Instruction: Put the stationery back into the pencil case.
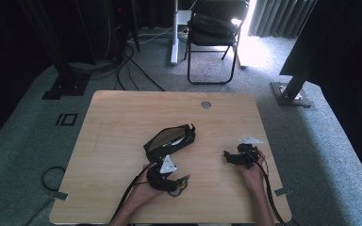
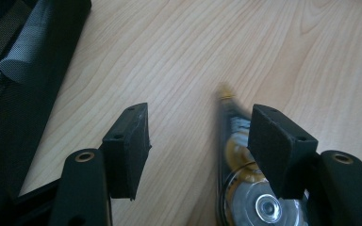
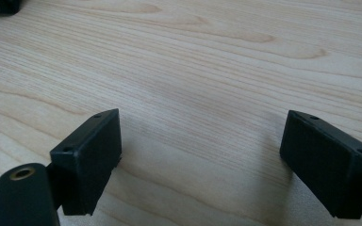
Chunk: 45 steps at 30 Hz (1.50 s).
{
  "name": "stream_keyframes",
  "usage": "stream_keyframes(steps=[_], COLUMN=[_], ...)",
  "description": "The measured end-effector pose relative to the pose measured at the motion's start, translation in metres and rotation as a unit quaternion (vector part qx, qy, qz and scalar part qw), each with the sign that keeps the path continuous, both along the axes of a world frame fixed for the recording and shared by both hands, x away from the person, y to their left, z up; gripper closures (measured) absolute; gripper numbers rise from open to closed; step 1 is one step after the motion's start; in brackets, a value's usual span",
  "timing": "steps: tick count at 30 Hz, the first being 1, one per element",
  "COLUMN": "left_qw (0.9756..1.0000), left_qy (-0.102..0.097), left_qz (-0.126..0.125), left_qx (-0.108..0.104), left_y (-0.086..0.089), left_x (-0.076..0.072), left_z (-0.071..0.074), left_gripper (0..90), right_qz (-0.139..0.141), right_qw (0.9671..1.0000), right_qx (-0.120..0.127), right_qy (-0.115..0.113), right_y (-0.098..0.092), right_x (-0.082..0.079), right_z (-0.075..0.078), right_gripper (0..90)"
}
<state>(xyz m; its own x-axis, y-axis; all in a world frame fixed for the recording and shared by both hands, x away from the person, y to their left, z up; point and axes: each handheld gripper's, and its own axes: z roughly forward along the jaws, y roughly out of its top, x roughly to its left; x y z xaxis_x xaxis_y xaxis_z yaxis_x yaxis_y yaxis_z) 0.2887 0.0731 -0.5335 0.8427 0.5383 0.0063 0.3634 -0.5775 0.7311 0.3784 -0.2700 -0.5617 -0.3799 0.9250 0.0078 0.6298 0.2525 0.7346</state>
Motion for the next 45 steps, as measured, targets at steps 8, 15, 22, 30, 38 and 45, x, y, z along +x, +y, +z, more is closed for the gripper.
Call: stream_keyframes(steps=[8, 15, 22, 30, 38, 45], left_qw=[0.9995, 0.9994, 0.9989, 0.9989, 0.9987, 0.9993], left_qy=[0.024, 0.026, 0.029, 0.035, 0.038, 0.028], left_qz=[-0.020, -0.022, -0.035, -0.031, -0.027, -0.006], left_qx=[0.007, 0.004, 0.011, 0.007, 0.019, 0.024], left_y=[-0.006, -0.006, -0.014, -0.004, 0.000, 0.001], left_x=[-0.004, -0.001, -0.004, -0.016, -0.017, -0.012], left_z=[-0.006, -0.007, -0.008, -0.008, -0.016, -0.016], left_gripper=[42.5, 43.5, 42.7, 35.0, 37.3, 41.4], right_qz=[0.000, 0.000, 0.000, 0.000, 0.000, 0.000], right_qw=[1.0000, 1.0000, 1.0000, 1.0000, 1.0000, 1.0000], right_qx=[0.000, 0.000, 0.000, 0.000, 0.000, 0.000], right_qy=[0.000, 0.000, 0.000, 0.000, 0.000, 0.000], right_y=[0.000, 0.000, 0.000, 0.000, 0.000, 0.000], right_x=[0.000, 0.000, 0.000, 0.000, 0.000, 0.000], right_z=[0.000, 0.000, 0.000, 0.000, 0.000, 0.000], right_gripper=[13.2, 13.2, 13.2, 13.2, 13.2, 13.2])
